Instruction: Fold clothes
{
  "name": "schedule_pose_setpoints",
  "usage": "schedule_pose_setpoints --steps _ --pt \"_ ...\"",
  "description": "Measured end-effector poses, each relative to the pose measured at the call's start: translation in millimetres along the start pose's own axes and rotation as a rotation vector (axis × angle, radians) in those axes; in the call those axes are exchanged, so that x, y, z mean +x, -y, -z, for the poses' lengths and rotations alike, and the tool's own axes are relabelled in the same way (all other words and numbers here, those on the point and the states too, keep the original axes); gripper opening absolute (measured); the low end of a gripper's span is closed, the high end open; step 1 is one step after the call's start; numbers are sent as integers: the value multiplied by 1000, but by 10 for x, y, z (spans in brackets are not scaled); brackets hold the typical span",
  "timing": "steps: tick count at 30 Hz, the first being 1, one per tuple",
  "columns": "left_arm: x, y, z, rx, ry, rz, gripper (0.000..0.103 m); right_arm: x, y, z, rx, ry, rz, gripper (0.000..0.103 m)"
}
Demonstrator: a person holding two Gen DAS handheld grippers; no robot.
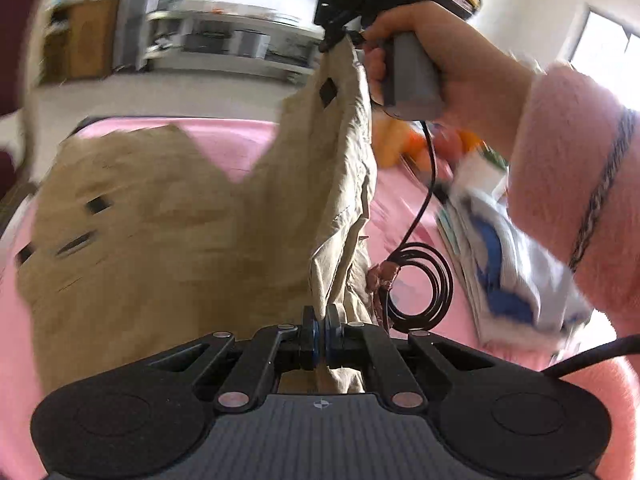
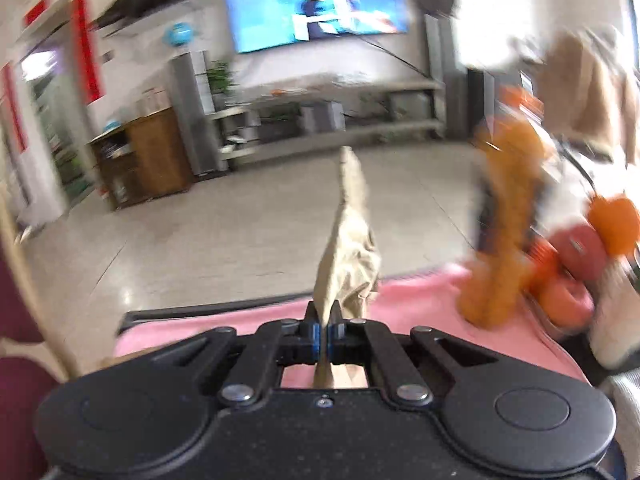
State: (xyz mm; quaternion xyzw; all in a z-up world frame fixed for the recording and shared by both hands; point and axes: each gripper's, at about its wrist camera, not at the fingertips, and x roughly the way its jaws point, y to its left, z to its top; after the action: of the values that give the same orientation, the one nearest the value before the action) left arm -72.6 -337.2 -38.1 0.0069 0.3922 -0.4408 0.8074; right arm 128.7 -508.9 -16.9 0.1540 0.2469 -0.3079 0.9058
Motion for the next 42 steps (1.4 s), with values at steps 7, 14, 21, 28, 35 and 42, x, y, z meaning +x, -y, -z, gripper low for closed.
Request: schedule_pose_setpoints --steps 7,14,21,28,35,42 --pt "-296 -865 325 -260 -36 -91 0 342 -1633 443 -202 -106 -129 3" --pt "-332 -1381 538 -413 -107 -136 0 1254 -2491 1350 -197 -438 -179 4" --pt "-300 -1327 477 -356 -91 -65 0 1195 -2305 1241 -76 -443 -239 4" --pt "-440 -1310 469 -374 -12 8 0 1042 -2480 1189 -31 -513 -294 24" --pt "-454 -1477 495 -469 -4 -94 6 659 -2129 955 -104 -485 -321 65" --pt "-516 -1509 459 -483 49 -161 30 -526 -1113 309 -299 -283 -212 76"
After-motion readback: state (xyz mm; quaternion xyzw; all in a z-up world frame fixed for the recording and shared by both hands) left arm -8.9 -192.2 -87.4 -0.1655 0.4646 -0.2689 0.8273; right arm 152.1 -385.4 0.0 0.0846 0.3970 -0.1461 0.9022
